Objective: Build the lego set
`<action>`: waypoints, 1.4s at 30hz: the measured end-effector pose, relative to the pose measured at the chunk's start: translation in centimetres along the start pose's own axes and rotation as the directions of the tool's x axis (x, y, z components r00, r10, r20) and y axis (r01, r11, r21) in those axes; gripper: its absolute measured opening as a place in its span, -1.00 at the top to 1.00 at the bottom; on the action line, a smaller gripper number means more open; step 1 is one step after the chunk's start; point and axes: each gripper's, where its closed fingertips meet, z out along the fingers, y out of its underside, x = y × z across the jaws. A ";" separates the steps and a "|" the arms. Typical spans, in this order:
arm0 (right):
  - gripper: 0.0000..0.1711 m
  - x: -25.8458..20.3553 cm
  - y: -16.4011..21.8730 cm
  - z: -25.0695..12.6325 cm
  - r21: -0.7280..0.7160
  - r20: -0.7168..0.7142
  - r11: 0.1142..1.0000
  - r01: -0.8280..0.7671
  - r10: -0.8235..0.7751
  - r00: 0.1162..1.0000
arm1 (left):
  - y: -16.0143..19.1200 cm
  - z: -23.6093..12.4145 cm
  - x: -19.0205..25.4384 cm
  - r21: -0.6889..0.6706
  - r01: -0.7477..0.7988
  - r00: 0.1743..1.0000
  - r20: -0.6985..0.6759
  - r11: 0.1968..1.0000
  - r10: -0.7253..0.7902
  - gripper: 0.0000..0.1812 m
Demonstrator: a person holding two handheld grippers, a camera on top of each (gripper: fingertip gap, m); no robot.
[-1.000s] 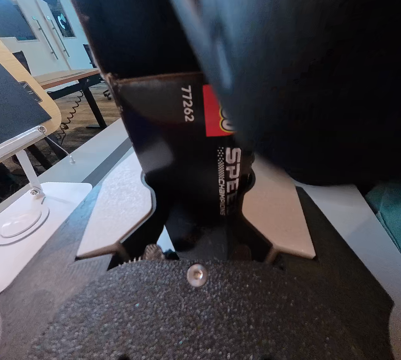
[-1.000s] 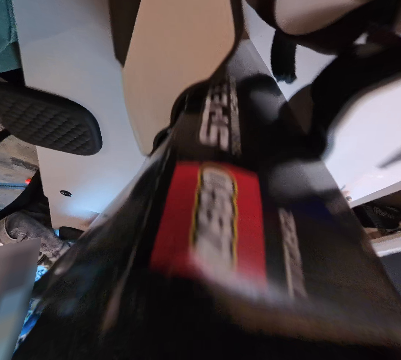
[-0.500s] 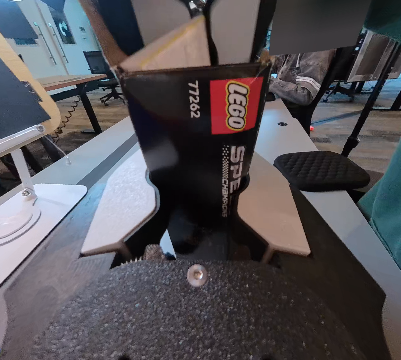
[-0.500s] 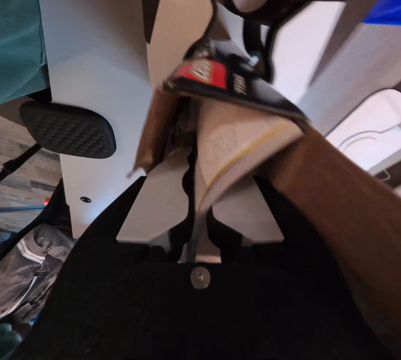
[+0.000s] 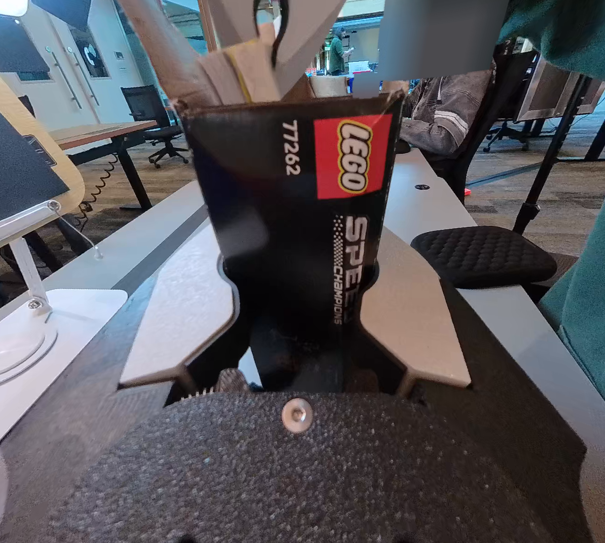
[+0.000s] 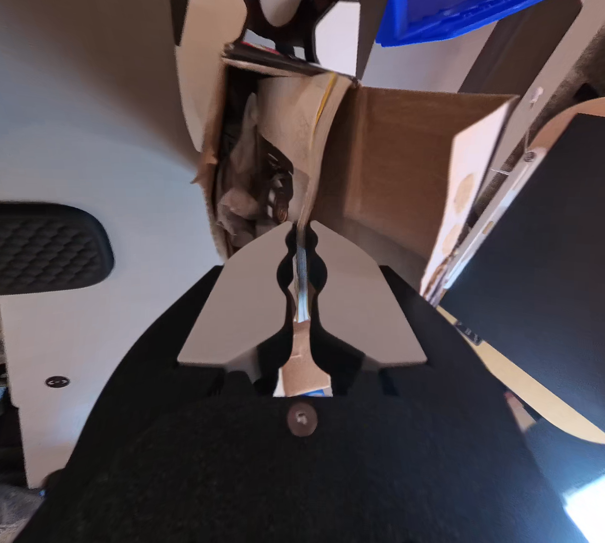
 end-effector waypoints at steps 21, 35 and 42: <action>0.95 -0.8 0.4 7.3 -0.254 0.079 0.966 0.056 -0.037 0.996 | 0.1 -0.4 -1.0 -0.010 0.033 0.999 0.037 0.999 -0.032 0.11; 0.76 0.9 0.9 2.5 -0.198 -0.050 0.980 -0.002 -0.008 0.999 | 0.0 -0.5 -1.2 0.017 0.062 0.998 0.021 0.998 -0.062 0.16; 0.56 0.2 1.8 -5.9 0.289 -0.307 0.950 -0.116 0.207 0.929 | -0.1 -0.6 -1.1 0.030 0.057 0.998 0.011 0.998 -0.057 0.12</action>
